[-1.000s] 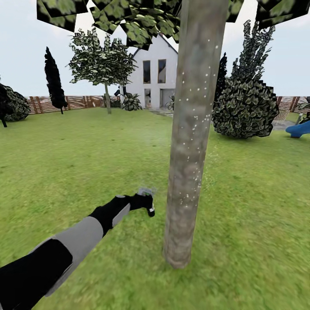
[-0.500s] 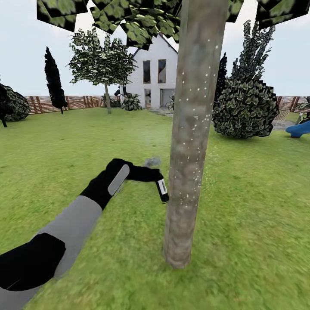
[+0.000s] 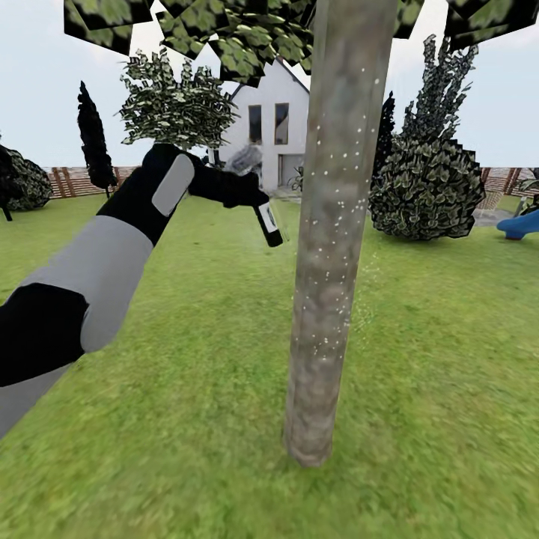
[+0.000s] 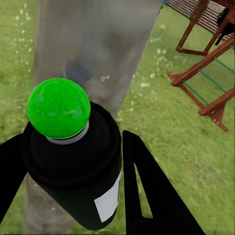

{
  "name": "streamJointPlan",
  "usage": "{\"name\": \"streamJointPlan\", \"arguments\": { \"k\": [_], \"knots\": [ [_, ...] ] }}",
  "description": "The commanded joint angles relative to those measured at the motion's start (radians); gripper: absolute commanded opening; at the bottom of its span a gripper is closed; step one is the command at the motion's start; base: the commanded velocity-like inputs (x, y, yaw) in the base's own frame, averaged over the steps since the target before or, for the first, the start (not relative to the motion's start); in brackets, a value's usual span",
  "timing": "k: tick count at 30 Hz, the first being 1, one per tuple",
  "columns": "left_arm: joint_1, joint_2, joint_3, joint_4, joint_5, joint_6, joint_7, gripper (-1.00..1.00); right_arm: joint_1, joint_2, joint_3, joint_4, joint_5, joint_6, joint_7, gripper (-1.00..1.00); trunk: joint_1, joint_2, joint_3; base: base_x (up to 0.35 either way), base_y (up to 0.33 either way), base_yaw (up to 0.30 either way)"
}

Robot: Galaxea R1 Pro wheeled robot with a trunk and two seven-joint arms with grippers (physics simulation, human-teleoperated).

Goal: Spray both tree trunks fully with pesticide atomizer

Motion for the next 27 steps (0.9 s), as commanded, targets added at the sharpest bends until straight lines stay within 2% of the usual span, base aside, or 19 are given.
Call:
{"name": "streamJointPlan", "arguments": {
  "k": [1,2,3,5,6,8,9,10,11,12,13,14,15,16,18,19,23,25,27],
  "knots": [
    [-0.001,0.008,0.001,0.036,0.012,0.0,0.001,-1.0,0.0,0.0,0.0,0.0,0.0,0.0,0.0,1.0,0.0,0.0,0.0,0.0,0.0,0.0],
    [-0.002,0.016,0.0,0.108,0.01,-0.012,0.002,-1.0,0.0,0.0,0.0,0.0,0.0,0.0,0.0,1.0,0.0,0.0,0.0,0.0,0.0,0.0],
    [-0.002,0.02,-0.003,0.178,0.008,-0.057,0.002,-1.0,0.0,0.0,0.0,0.0,0.0,0.0,0.0,1.0,0.0,0.0,0.0,0.0,0.0,0.0],
    [0.0,0.022,-0.011,0.237,0.006,-0.12,0.003,-1.0,0.0,0.0,-0.001,0.0,0.0,0.0,0.0,1.0,0.0,0.0,0.0,-0.064,0.046,0.0],
    [0.001,0.023,-0.018,0.242,0.005,-0.128,0.003,-1.0,0.0,0.0,-0.001,0.0,0.0,0.0,0.0,1.0,0.0,0.0,0.0,-0.188,0.129,0.0],
    [0.009,0.021,-0.081,0.261,0.005,-0.14,0.003,-1.0,0.0,0.0,0.0,0.0,0.0,0.0,0.0,1.0,0.0,0.0,0.0,-0.273,0.146,0.0],
    [0.026,0.008,-0.127,0.281,0.005,-0.17,0.003,-1.0,0.0,0.0,0.0,0.0,0.0,0.0,0.0,1.0,0.0,0.0,0.0,-0.325,0.12,0.0],
    [0.045,-0.012,-0.154,0.303,0.005,-0.223,0.003,-1.0,0.0,0.0,0.0,0.0,0.0,0.0,0.0,1.0,0.0,0.0,0.0,-0.335,0.112,0.0],
    [0.064,-0.046,-0.195,0.346,0.005,-0.28,0.003,-1.0,0.0,0.0,0.0,0.0,0.0,0.0,0.0,1.0,0.0,0.0,0.0,-0.342,0.099,0.0],
    [0.071,-0.061,-0.219,0.37,0.005,-0.299,0.003,-1.0,0.0,0.0,0.0,0.0,0.0,0.0,0.0,1.0,0.0,0.0,0.0,-0.344,0.076,0.0],
    [0.096,-0.084,-0.252,0.404,0.005,-0.353,0.003,-1.0,0.0,0.0,0.0,0.0,0.0,0.0,-0.001,1.0,0.0,0.0,0.0,-0.347,0.031,0.0],
    [0.141,-0.093,-0.266,0.419,0.005,-0.412,0.003,-1.0,0.0,0.0,0.0,0.0,0.0,0.0,-0.001,1.0,0.0,0.0,0.0,-0.348,0.013,0.0],
    [0.191,-0.098,-0.272,0.426,0.004,-0.443,0.003,-1.0,0.0,0.0,0.0,0.0,0.0,0.0,-0.001,1.0,0.0,0.0,0.0,-0.349,0.004,0.0],
    [0.211,-0.098,-0.273,0.429,0.004,-0.455,0.003,-1.0,0.0,0.0,0.0,0.0,0.0,0.0,-0.001,1.0,0.0,0.0,0.0,-0.349,0.002,0.0],
    [0.231,-0.098,-0.277,0.502,0.004,-0.528,0.003,-1.0,0.0,0.0,0.0,0.0,0.0,0.0,-0.001,1.0,0.0,0.0,0.0,-0.349,0.001,0.0],
    [0.235,-0.098,-0.279,0.525,0.001,-0.544,0.002,-1.0,0.0,0.0,0.0,0.0,0.0,0.0,-0.001,1.0,0.0,0.0,0.0,-0.35,0.0,0.0],
    [0.292,-0.098,-0.281,0.548,-0.061,-0.583,0.003,-1.0,0.0,0.001,0.0,0.0,0.0,0.0,-0.001,1.0,0.0,0.0,0.0,-0.35,0.0,0.0],
    [0.335,-0.098,-0.281,0.55,-0.072,-0.611,0.003,-1.0,0.0,0.001,0.004,0.0,0.0,0.0,-0.001,1.0,0.0,0.0,0.0,-0.35,0.0,0.0],
    [0.411,-0.098,-0.28,0.552,-0.079,-0.663,0.003,-1.0,0.0,0.001,0.007,0.0,0.0,0.0,-0.001,1.0,0.0,0.0,0.0,-0.35,0.0,0.0]
  ]
}}
